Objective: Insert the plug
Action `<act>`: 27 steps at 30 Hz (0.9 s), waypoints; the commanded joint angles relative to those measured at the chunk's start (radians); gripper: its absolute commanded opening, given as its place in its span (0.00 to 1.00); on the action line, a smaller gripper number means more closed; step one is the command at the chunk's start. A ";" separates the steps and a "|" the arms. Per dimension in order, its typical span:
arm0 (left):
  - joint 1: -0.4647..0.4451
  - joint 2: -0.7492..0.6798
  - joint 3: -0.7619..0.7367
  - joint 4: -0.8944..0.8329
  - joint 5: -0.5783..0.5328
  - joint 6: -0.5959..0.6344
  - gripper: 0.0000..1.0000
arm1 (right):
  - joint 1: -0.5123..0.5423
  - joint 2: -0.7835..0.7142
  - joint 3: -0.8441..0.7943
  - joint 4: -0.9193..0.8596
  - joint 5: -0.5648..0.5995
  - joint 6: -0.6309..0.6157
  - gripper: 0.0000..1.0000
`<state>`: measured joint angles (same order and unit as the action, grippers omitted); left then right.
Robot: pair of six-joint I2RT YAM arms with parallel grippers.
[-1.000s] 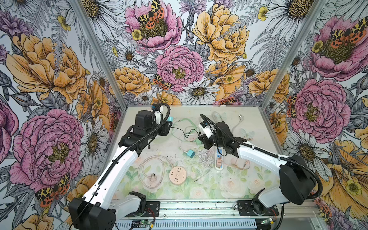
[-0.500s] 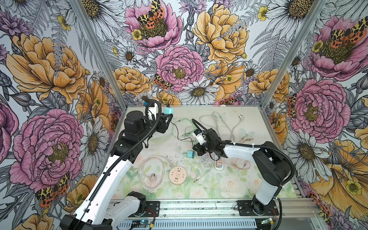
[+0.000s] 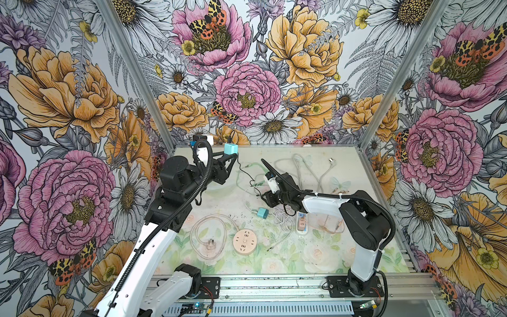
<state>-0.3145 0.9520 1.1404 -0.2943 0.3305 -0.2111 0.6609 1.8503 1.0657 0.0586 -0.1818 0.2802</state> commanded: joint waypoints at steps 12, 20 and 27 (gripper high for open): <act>-0.019 0.136 0.218 0.090 -0.003 0.012 0.33 | -0.052 -0.521 -0.152 -0.150 0.071 0.066 0.54; -0.112 0.279 0.379 0.159 0.041 -0.001 0.34 | -0.175 -0.631 -0.173 -0.228 0.076 0.048 0.56; -0.211 0.439 0.447 0.191 0.080 0.001 0.34 | -0.273 -0.661 -0.167 -0.236 -0.009 0.059 0.57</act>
<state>-0.5014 1.3434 1.5677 -0.1410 0.3698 -0.2104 0.4194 1.2270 0.9035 -0.1699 -0.1410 0.3302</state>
